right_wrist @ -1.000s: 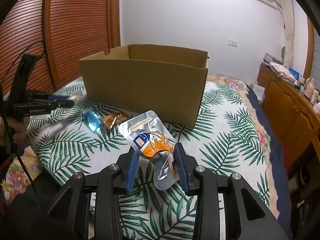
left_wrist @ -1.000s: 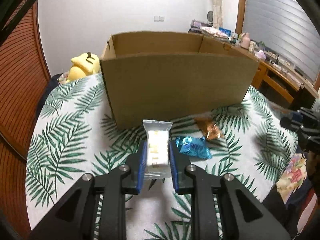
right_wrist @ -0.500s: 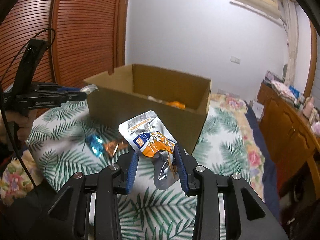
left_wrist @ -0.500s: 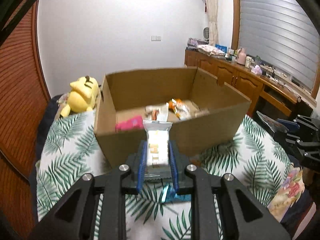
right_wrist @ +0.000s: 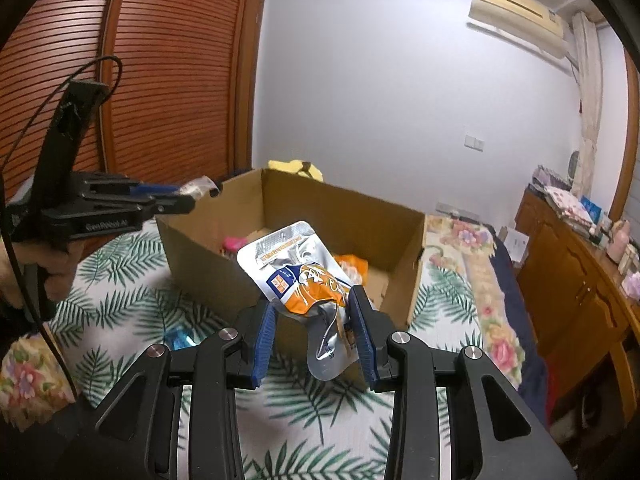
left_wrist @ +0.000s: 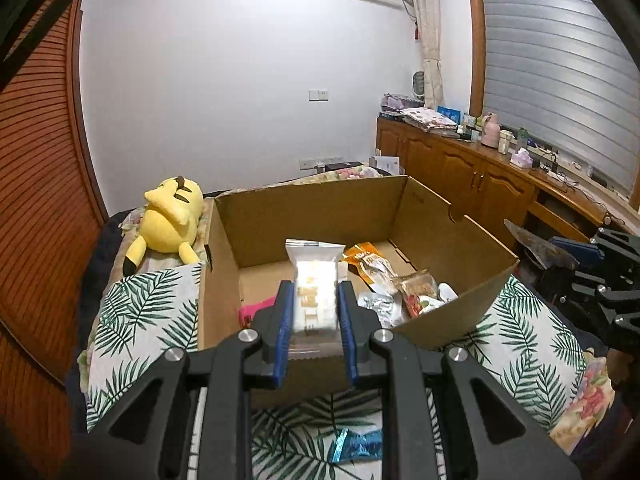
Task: Organize snacks
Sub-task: 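Carry the white bar and orange pouch over the box and release both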
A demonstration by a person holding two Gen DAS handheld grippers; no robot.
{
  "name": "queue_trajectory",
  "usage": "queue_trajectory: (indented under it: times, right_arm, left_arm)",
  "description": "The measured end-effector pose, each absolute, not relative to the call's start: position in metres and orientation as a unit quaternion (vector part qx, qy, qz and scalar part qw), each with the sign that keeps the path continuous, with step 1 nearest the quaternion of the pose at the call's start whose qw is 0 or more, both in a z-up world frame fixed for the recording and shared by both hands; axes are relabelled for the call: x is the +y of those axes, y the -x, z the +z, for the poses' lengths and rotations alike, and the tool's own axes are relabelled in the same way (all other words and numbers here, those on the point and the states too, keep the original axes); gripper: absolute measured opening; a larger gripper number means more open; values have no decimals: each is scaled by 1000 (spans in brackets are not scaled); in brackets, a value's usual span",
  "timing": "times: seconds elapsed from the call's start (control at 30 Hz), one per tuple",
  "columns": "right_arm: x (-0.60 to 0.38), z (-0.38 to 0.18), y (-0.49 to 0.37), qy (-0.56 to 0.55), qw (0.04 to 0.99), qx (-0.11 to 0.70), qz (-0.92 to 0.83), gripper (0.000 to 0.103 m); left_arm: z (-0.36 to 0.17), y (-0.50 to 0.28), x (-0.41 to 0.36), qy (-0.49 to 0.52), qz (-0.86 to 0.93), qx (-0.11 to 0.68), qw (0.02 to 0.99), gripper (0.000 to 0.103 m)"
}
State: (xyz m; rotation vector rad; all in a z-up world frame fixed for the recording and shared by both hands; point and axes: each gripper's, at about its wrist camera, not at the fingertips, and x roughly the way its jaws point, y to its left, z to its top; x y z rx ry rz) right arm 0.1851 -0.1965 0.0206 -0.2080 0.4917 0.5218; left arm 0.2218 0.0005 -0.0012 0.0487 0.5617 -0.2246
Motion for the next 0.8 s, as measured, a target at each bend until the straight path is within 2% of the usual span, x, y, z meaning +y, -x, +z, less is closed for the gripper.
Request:
queue_trajectory:
  times: [0.33, 0.8]
  right_arm:
    - [-175, 19, -217, 125, 928, 231, 263, 35]
    - [-162, -7, -266, 100, 926, 232, 280, 35]
  left_arm:
    - [-15, -259, -2, -28, -115, 287, 951, 19]
    - [-45, -299, 1, -14, -127, 310, 942, 20]
